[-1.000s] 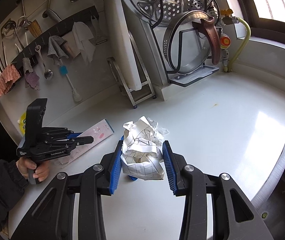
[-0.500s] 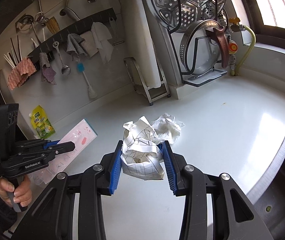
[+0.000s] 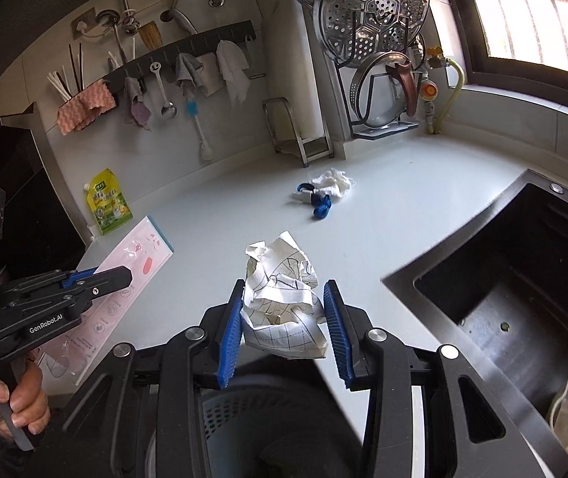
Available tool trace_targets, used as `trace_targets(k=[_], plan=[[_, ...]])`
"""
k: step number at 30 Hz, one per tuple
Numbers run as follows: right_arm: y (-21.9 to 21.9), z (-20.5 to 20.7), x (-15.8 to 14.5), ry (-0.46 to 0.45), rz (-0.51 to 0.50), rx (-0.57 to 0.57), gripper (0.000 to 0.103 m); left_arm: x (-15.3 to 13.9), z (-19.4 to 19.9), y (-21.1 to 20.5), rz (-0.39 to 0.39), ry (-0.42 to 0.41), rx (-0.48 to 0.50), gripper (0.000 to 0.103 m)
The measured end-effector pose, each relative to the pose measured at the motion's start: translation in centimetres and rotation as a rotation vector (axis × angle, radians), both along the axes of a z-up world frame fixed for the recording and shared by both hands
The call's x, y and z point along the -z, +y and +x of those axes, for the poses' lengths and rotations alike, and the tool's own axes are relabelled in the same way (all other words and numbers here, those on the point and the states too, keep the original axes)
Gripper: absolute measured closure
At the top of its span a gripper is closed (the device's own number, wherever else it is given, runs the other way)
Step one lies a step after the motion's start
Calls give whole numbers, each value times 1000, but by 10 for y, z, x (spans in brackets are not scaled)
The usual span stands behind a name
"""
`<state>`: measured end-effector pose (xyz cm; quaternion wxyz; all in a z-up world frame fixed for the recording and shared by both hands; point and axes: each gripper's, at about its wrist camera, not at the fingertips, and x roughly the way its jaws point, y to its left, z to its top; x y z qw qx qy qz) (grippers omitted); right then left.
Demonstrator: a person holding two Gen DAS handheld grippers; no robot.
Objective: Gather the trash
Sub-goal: 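Lift paper and receipt and carry both tools over the grey bin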
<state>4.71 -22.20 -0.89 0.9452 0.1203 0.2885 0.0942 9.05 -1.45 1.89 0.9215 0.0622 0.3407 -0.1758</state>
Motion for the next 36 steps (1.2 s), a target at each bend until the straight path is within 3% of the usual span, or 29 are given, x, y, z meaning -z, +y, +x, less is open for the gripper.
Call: trace_targets(k=[9,14,17,25,36], plan=[[22,-83,30,48,-25,16,65,29,-80,-9,-31,18,-48,88],[31,-113,47,67,-49,23,65,51,-106,-13,0,34,-87,88],[32,-124,53,81,-58,26,65,67,-111,-14,-10,92,-80,88],[29,-132,68,119,-56,33,65,92,-122,-18,-7,135,-74,88],[33,-114,99,200,-66,30,64,118,-105,-21,-11,209,-104,87]])
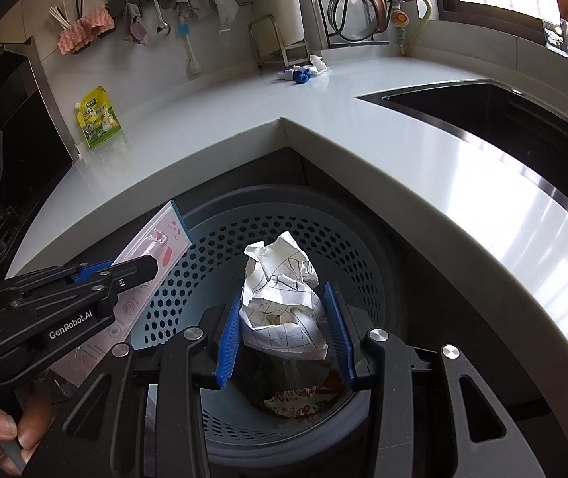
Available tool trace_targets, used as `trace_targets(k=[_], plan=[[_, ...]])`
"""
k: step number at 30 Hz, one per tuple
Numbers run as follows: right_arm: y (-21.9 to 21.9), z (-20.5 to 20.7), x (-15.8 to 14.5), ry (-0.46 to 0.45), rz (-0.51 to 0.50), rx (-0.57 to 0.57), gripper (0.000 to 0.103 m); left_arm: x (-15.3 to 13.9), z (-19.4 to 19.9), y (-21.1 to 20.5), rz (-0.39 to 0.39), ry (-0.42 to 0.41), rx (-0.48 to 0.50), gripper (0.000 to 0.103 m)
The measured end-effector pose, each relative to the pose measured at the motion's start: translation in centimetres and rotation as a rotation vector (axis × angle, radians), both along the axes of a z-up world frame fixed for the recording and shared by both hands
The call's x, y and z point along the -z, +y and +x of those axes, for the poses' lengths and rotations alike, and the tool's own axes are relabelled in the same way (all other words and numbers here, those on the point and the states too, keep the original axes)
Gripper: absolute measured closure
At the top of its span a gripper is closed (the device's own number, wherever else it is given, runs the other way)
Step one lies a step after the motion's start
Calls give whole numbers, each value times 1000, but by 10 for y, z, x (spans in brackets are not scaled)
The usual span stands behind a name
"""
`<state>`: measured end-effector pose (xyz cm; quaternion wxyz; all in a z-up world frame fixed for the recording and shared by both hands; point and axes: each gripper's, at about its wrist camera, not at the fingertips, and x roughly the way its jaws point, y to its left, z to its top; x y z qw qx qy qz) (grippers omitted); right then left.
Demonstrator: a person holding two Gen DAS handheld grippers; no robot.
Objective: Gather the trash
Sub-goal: 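Lift paper and receipt and carry both tools over the grey bin, then open both tools to drop the paper and receipt into the bin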
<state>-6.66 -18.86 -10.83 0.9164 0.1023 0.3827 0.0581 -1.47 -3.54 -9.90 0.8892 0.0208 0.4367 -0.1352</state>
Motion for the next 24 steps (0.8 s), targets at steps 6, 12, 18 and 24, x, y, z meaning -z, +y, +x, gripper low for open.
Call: trace_targets(k=[6,12,18,24], plan=[[1,4,7,16,-1,-4,64,9,5,-2,2,30,-3,86],[3,8,5,8,-24,2,61,9,5,0,7,28,-11,77],[-1,8,2,-2,-27,19,49,5,3,7,12,-9,-51,36],[-6,8,2,-1,-21,29,45,6,5,13,7,9,-68,27]])
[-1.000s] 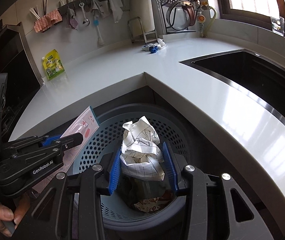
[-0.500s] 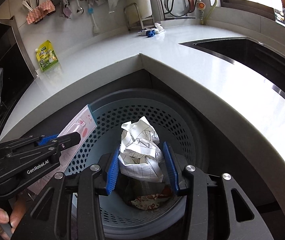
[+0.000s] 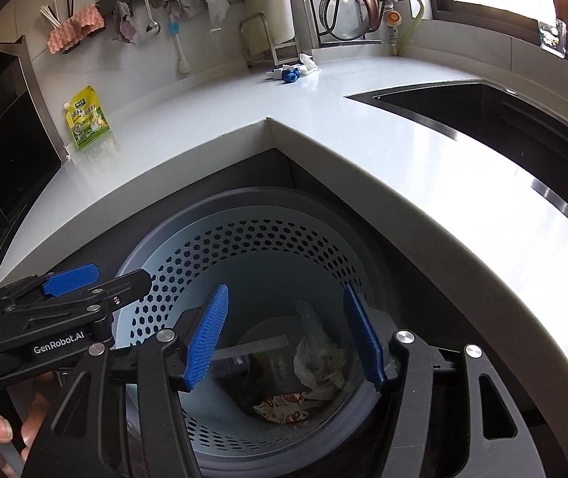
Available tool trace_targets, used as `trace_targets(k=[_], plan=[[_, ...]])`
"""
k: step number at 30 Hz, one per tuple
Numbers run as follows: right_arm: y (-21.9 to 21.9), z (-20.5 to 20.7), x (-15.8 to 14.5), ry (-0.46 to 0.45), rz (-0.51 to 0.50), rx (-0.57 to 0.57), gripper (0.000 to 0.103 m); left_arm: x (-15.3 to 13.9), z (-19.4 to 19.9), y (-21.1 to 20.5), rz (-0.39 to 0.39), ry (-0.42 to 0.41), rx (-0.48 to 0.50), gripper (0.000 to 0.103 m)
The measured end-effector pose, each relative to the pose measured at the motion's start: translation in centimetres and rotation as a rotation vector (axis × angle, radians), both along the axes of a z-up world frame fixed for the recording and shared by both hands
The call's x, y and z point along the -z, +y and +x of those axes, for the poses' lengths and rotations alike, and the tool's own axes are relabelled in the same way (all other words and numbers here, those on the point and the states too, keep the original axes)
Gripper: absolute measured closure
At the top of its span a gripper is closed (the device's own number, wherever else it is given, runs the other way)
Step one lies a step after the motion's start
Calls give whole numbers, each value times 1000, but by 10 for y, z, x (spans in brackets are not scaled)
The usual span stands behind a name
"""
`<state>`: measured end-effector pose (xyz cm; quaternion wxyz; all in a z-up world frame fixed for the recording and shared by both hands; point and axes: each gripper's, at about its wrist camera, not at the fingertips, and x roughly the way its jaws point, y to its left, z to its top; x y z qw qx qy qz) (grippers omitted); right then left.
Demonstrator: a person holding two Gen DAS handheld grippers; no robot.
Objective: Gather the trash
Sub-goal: 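Open both tools to drop the paper and receipt into the bin, then move both tools back to the white tissue and blue lanyard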
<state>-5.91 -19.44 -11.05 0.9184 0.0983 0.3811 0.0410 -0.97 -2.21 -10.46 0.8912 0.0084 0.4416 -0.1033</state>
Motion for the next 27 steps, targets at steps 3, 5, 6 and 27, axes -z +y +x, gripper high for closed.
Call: trace_targets(k=[3,5,6,27], plan=[[-1,0,-1,-1,1,3,45,-1,0,1,7,1,-2,27],[-2,-1,-1,-2,4,5,45,-1,0,1,5,-1,-2,27],[-2,-1,0,-1,6,5,45,-1,0,1,5,0,-2,26],[-4,-3,-2,-14,33,-7,45,-7,2,9,7,-14,-25,25]])
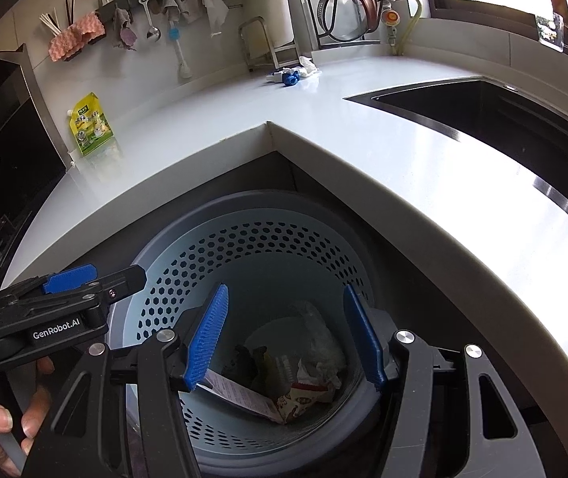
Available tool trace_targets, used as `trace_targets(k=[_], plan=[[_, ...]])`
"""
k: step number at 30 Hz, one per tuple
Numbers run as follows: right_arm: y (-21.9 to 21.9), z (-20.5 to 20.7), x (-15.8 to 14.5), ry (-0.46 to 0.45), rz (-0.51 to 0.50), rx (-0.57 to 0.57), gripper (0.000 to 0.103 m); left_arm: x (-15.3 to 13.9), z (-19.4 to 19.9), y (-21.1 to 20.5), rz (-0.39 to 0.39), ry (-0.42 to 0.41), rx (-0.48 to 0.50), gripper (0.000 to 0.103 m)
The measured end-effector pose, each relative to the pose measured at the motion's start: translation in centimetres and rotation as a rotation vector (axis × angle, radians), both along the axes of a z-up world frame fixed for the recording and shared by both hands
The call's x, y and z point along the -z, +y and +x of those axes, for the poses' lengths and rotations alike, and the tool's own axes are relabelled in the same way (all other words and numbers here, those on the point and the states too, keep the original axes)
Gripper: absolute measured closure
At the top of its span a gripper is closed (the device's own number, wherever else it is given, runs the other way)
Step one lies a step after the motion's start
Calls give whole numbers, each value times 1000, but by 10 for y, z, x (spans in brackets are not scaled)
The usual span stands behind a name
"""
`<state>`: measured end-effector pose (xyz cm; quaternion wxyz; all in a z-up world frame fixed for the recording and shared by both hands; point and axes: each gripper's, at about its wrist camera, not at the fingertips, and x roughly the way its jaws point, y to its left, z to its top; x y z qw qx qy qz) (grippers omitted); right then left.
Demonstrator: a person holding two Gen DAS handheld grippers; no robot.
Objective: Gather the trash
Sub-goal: 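Move both tools back to the white tissue and blue lanyard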
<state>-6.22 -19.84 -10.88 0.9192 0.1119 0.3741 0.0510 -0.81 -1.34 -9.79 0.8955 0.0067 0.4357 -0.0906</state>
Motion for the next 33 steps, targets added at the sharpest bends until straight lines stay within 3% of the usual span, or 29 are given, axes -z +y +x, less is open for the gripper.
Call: trace_targets(k=[13,23,33], plan=[[-2,28,-50,-103,-14,-32,45,-50,30,7,-36,-88,-15,19],[-26,98,-95,-166,-44,-46,42,-88,90,-5,-21,-160,-21,18],[-53,199,-111,-149,-37,-38,40,-108,162,-22,4,-216,-34,12]])
